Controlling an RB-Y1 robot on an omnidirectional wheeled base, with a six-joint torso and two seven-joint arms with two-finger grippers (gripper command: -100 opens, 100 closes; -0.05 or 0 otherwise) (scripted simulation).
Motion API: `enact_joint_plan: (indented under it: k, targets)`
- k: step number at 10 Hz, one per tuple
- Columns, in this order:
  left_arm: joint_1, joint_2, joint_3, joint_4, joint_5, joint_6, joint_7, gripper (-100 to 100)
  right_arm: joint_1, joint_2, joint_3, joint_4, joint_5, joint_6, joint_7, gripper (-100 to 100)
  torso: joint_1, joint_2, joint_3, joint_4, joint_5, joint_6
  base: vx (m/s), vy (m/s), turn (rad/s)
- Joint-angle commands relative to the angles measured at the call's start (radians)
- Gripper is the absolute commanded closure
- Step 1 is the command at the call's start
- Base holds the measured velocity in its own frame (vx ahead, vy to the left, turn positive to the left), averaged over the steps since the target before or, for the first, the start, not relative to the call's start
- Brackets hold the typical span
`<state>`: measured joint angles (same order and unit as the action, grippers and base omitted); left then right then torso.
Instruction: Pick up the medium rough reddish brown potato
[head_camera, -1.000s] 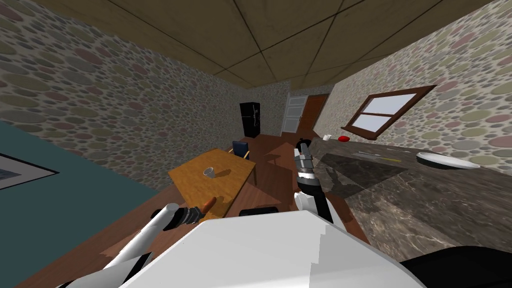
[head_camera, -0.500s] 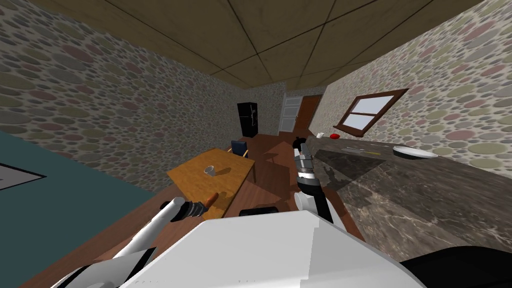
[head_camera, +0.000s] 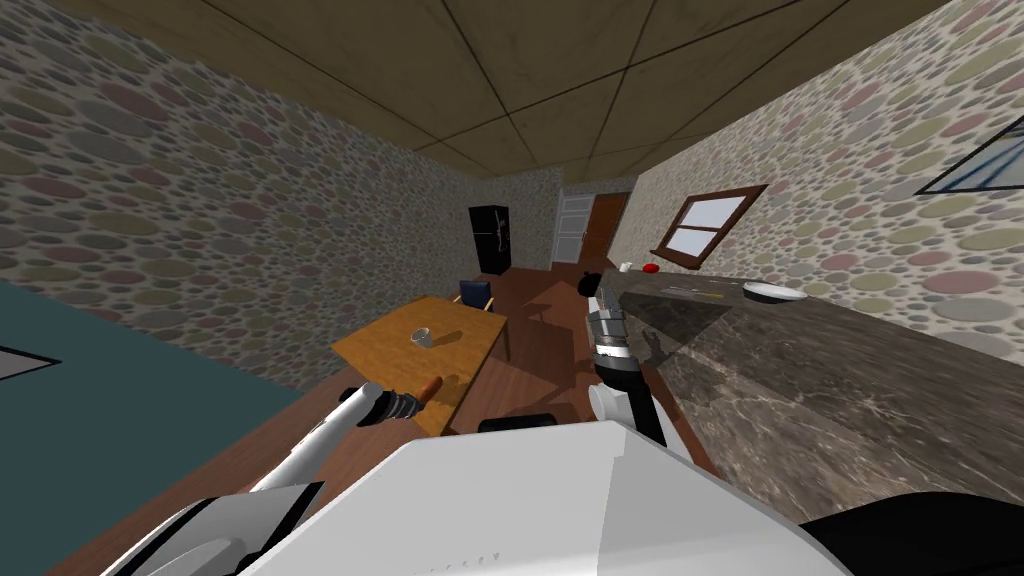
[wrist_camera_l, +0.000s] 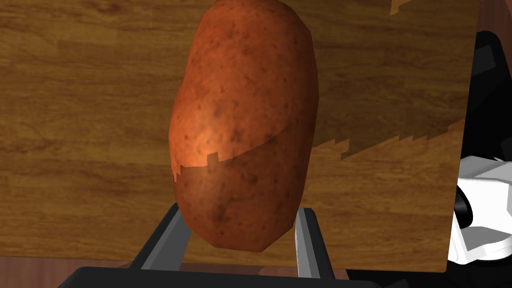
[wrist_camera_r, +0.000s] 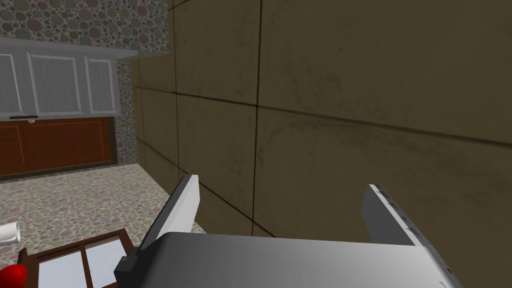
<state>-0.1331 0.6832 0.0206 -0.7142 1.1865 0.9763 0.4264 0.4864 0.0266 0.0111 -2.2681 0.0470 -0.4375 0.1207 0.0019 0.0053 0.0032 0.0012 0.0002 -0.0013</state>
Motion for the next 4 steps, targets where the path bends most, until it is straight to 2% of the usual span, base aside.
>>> enact_joint_plan:
  k: [1, 2, 3, 4]
  targets:
    - [-0.027, 0.004, -0.05, -0.009, 0.007, -0.017, 0.05, 100, 0.0, 0.0, 0.0, 0.0, 0.0, 0.0, 0.0, 0, 0.0, 0.0, 0.0, 0.0, 0.0, 0.0, -0.148, 0.025, -0.106]
    - [-0.027, 0.004, -0.05, -0.009, 0.007, -0.017, 0.087, 100, 0.0, 0.0, 0.0, 0.0, 0.0, 0.0, 0.0, 0, 0.0, 0.001, 0.001, 0.0, 0.0, 0.001, -0.126, 0.034, -0.087]
    - [-0.018, 0.002, -0.047, -0.024, 0.001, -0.014, 0.076, 100, 0.0, 0.0, 0.0, 0.0, 0.0, 0.0, 0.0, 0, 0.001, 0.001, 0.0, 0.0, 0.0, 0.0, -0.044, 0.016, -0.014]
    - [-0.019, 0.002, -0.048, -0.024, 0.002, -0.015, 0.082, 0, 0.0, 0.0, 0.0, 0.0, 0.0, 0.0, 0.0, 0, 0.0, -0.003, -0.002, -0.001, 0.0, -0.001, -0.01, 0.003, 0.003]
